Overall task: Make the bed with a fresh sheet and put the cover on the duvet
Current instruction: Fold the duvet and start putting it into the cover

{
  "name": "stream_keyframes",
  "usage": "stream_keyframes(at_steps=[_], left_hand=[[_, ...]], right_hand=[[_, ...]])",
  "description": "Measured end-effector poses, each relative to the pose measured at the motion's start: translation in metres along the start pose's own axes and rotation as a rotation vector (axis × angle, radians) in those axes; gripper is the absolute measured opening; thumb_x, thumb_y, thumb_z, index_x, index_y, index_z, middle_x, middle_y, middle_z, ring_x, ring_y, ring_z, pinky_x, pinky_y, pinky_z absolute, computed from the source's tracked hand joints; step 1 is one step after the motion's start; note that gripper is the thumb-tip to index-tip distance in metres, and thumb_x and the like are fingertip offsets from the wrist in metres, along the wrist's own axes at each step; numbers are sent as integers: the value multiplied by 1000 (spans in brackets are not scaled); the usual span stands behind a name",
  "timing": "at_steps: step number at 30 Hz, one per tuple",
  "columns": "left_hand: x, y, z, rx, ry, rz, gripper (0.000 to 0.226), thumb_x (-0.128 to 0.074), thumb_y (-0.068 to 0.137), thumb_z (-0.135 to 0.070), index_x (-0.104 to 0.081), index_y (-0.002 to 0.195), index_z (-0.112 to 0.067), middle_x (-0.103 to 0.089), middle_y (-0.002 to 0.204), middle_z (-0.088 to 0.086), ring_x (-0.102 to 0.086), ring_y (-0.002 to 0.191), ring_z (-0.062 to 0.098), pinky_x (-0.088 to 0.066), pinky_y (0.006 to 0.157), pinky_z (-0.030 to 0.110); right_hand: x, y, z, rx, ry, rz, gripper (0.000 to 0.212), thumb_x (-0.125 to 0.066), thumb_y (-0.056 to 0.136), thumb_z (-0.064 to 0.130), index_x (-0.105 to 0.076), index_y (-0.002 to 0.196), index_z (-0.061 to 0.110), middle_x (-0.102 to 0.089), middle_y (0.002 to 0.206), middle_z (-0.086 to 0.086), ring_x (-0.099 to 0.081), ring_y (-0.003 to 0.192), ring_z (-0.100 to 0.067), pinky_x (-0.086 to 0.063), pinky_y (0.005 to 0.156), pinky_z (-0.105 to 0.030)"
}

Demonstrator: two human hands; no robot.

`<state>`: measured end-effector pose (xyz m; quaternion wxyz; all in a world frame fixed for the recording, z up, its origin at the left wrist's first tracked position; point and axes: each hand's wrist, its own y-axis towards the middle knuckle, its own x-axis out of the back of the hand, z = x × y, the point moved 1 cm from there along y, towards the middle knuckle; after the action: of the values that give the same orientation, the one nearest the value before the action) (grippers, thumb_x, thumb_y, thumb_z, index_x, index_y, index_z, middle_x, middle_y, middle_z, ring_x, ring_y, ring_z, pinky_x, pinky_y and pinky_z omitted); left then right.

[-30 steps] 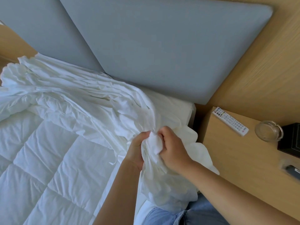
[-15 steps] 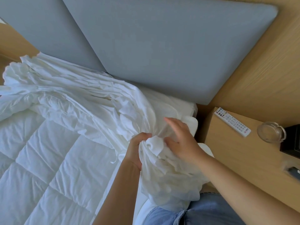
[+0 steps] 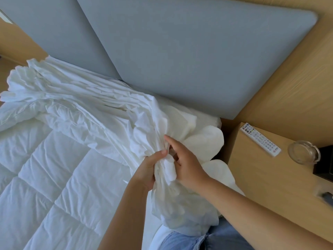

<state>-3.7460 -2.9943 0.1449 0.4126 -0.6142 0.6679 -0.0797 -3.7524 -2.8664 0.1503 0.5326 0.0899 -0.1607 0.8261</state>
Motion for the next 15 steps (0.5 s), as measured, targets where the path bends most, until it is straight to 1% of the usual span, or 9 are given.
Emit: stream_keyframes(at_steps=[3,5,7,8,9,10,12,13,15], left_hand=[[2,0,1,87,135,-67,28,-78,60,-26,-76,83,-10,-72,85,13,-71,79,26,-54,61,30],[1,3,1,51,100,-153,24,-76,59,-20,-76,79,-8,-71,82,14,-70,76,27,-54,59,30],[4,6,0,-11,-12,-187,22,-71,57,-16,-75,76,-6,-70,77,15,-69,72,27,-55,58,30],[7,5,-1,-48,-71,-188,19,-66,59,-15,-75,74,-6,-69,73,14,-69,69,27,-55,57,29],[11,3,-2,-85,-121,-195,18,-61,62,-17,-75,69,-7,-69,69,12,-69,67,25,-55,56,28],[16,1,0,-118,-163,-202,21,-57,65,-19,-75,65,-9,-68,66,10,-68,64,24,-54,55,27],[24,-4,2,-160,-224,-205,29,-48,72,-20,-75,64,-11,-67,64,8,-68,63,22,-54,55,27],[27,-7,2,-174,-243,-218,31,-46,73,-19,-75,64,-11,-67,64,8,-68,62,22,-54,54,27],[32,-10,2,-196,-242,-272,31,-46,72,-19,-74,60,-13,-66,60,6,-67,58,21,-53,52,25]], right_hand=[[3,-3,-13,-9,-82,184,83,-56,92,23,3,138,57,-34,130,27,-36,116,11,-30,92,-2],[7,1,-15,-22,-103,249,86,-53,88,25,8,135,65,-36,121,38,-44,104,17,-33,83,1],[19,11,-18,-25,-45,62,71,-51,85,26,-18,142,53,-43,116,39,-53,97,14,-36,83,-3],[27,19,-23,-45,-26,-93,61,-53,86,24,-32,142,40,-46,120,30,-55,105,5,-37,87,-9],[35,27,-28,-95,-58,-199,55,-56,88,25,-39,140,28,-48,126,17,-52,117,-9,-37,93,-17],[40,35,-33,-173,-141,-210,59,-61,87,31,-38,140,21,-45,133,6,-45,126,-18,-35,99,-24],[36,39,-46,-383,-212,-64,76,-67,79,50,-35,140,17,-44,136,-2,-41,127,-24,-35,105,-37],[29,38,-51,-469,-111,-19,71,-68,77,52,-43,134,17,-52,128,0,-49,119,-23,-40,102,-41],[15,29,-48,-500,225,-44,31,-64,85,38,-61,103,14,-66,97,2,-61,94,-18,-50,86,-36]])
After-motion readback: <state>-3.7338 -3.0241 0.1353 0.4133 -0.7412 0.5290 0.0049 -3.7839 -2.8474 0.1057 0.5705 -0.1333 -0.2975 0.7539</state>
